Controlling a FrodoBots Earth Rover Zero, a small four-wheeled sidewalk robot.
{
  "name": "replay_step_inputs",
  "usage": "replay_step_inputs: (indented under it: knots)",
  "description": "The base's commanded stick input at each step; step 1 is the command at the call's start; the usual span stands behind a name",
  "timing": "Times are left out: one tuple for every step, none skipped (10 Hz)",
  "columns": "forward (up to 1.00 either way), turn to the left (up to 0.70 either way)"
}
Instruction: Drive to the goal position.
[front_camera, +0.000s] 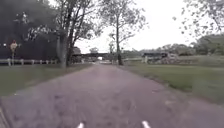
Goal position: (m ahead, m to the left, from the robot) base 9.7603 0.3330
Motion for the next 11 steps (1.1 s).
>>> replay_step_inputs:
  knots:
    - [0.7, 0.0]
    - [0.7, 0.0]
    - [0.7, 0.0]
    - [0.7, 0.0]
    - [0.7, 0.0]
    - [0.7, 0.0]
    - [0.7, 0.0]
    - [0.7, 0.0]
    - [0.7, 0.13]
    - [0.7, 0.31]
    - [0.7, 0.35]
